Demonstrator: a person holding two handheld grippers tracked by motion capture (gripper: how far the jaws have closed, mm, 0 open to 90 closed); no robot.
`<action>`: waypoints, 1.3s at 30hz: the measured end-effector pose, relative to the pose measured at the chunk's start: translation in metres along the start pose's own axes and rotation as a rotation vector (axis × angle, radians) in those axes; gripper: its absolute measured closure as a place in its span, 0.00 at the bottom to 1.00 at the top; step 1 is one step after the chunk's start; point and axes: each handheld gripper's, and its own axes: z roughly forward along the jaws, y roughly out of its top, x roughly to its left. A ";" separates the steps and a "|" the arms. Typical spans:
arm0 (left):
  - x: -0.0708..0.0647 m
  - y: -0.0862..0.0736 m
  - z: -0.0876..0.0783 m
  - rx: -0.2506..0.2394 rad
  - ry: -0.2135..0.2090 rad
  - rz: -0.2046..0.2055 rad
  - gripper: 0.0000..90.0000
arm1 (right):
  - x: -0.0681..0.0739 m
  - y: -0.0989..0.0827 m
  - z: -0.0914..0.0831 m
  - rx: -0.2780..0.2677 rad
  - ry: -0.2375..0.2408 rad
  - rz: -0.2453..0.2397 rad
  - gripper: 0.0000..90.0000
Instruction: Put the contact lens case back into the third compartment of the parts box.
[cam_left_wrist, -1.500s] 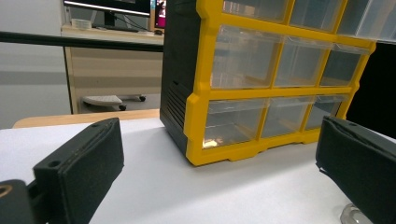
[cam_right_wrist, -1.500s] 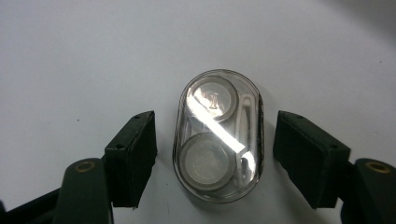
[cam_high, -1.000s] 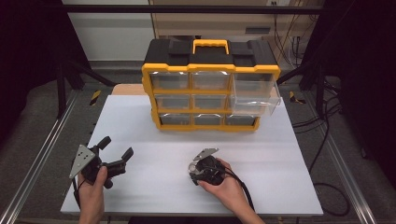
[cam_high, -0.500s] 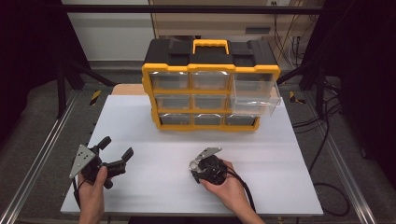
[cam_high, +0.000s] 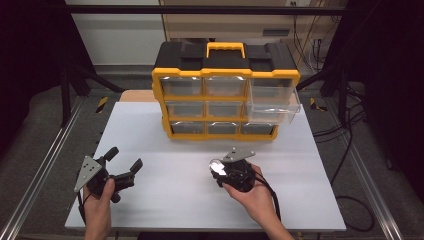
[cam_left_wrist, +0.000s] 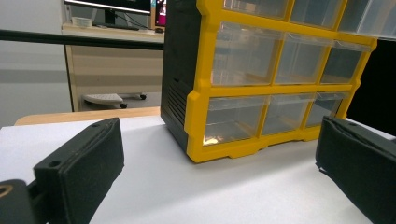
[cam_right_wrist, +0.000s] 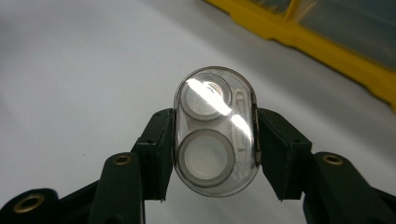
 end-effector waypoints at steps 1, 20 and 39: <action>0.000 0.000 0.000 0.000 0.001 0.001 0.01 | 0.000 0.000 0.000 0.000 0.000 0.000 0.55; 0.001 0.000 -0.002 0.002 0.004 0.001 0.01 | 0.001 0.075 -0.085 -0.178 -0.061 -0.098 0.55; 0.001 0.000 -0.003 -0.003 0.004 -0.002 0.01 | -0.019 0.131 -0.138 -0.300 -0.100 -0.080 0.55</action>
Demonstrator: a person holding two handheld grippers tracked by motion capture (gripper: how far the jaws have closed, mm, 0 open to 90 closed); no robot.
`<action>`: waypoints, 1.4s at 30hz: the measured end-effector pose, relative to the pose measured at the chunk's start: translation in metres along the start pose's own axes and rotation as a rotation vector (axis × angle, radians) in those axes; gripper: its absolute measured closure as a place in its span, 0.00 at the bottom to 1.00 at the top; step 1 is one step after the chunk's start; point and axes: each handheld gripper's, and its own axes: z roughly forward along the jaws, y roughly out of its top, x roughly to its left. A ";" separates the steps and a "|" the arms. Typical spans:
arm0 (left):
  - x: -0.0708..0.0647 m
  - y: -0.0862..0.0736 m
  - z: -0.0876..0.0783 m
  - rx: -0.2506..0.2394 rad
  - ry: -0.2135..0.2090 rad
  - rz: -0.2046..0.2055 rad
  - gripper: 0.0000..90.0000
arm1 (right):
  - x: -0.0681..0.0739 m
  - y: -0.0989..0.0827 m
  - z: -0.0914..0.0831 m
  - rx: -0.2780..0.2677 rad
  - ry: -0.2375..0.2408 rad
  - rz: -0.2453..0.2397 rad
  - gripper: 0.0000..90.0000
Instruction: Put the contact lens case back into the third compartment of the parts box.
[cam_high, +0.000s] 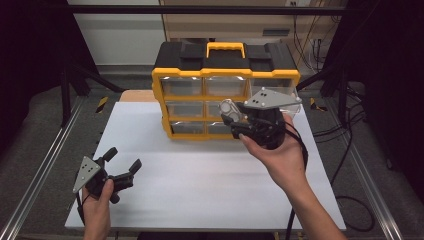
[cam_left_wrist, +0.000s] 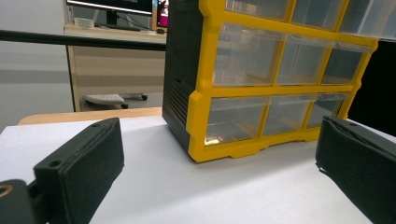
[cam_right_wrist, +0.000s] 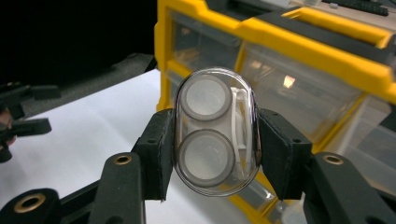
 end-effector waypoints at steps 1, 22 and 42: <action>0.000 0.000 0.000 0.000 0.000 0.000 0.01 | -0.006 0.003 -0.003 -0.009 -0.013 0.008 0.55; 0.000 0.000 0.000 0.000 0.002 0.000 0.01 | -0.063 0.015 -0.029 -0.082 -0.108 0.118 0.55; 0.000 0.000 0.000 0.000 0.002 0.001 0.01 | -0.087 0.013 -0.036 -0.098 -0.144 0.159 0.54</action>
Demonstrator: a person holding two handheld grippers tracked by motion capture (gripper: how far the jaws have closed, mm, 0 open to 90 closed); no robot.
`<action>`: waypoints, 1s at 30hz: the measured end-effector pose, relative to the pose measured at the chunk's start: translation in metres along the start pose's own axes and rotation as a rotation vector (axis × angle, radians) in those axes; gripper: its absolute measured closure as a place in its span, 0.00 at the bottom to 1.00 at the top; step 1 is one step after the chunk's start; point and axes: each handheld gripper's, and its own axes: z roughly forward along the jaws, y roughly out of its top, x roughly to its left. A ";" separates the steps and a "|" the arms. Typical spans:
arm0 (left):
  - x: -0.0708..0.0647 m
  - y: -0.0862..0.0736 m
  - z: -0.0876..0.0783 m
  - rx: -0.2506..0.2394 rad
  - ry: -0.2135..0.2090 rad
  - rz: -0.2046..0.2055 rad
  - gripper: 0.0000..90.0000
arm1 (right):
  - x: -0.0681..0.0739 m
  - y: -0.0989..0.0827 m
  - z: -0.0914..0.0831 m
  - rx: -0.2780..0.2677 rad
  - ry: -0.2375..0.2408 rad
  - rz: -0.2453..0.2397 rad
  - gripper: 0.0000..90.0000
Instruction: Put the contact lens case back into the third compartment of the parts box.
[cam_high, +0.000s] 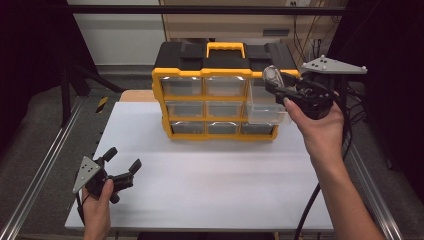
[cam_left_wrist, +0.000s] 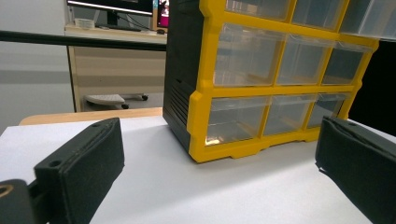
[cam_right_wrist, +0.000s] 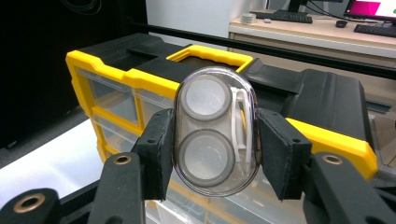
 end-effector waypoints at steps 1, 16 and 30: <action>0.000 0.000 0.000 0.000 0.000 0.000 0.01 | -0.001 0.000 0.000 0.002 -0.004 0.000 0.55; 0.000 0.000 0.000 0.000 -0.001 0.000 0.01 | -0.010 -0.004 0.002 0.015 -0.018 0.008 0.54; 0.000 0.000 0.000 0.000 -0.002 0.002 0.01 | -0.017 -0.009 0.004 0.029 -0.023 0.018 0.54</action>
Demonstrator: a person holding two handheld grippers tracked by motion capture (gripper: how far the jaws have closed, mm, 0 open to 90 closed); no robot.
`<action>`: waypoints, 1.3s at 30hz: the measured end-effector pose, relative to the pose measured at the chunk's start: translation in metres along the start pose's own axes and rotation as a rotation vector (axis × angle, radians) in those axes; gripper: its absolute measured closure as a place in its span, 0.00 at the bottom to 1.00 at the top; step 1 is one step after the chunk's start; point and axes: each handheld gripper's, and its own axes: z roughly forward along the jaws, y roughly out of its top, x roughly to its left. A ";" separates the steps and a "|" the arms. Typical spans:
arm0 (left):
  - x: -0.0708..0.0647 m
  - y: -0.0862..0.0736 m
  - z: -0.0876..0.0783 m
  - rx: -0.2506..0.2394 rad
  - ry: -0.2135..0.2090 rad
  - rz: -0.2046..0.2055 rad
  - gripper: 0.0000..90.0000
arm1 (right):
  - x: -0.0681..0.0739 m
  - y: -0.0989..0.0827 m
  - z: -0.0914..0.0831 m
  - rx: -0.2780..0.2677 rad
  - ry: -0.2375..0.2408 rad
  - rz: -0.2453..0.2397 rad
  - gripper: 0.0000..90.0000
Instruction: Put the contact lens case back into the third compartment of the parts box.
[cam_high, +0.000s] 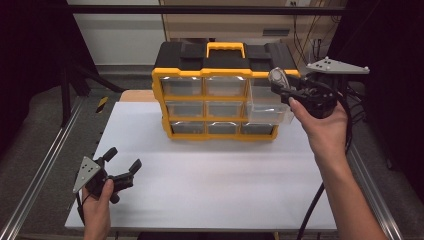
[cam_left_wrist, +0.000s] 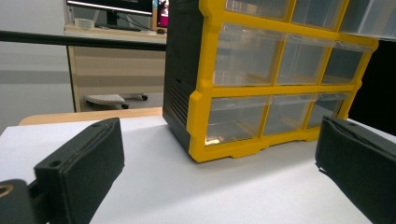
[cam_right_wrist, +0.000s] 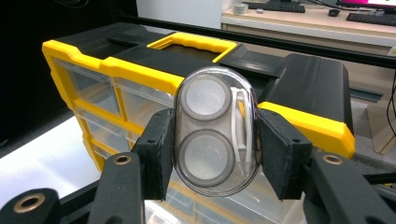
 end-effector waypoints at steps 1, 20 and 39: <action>0.000 0.000 0.000 0.000 0.000 0.000 0.01 | 0.000 0.000 0.000 0.002 0.001 0.000 0.54; 0.000 0.000 0.000 0.002 0.000 0.002 0.01 | -0.007 -0.008 0.007 0.035 -0.009 0.000 0.54; 0.000 0.000 0.000 0.002 -0.001 0.003 0.01 | -0.009 -0.013 0.011 0.059 -0.009 0.002 0.54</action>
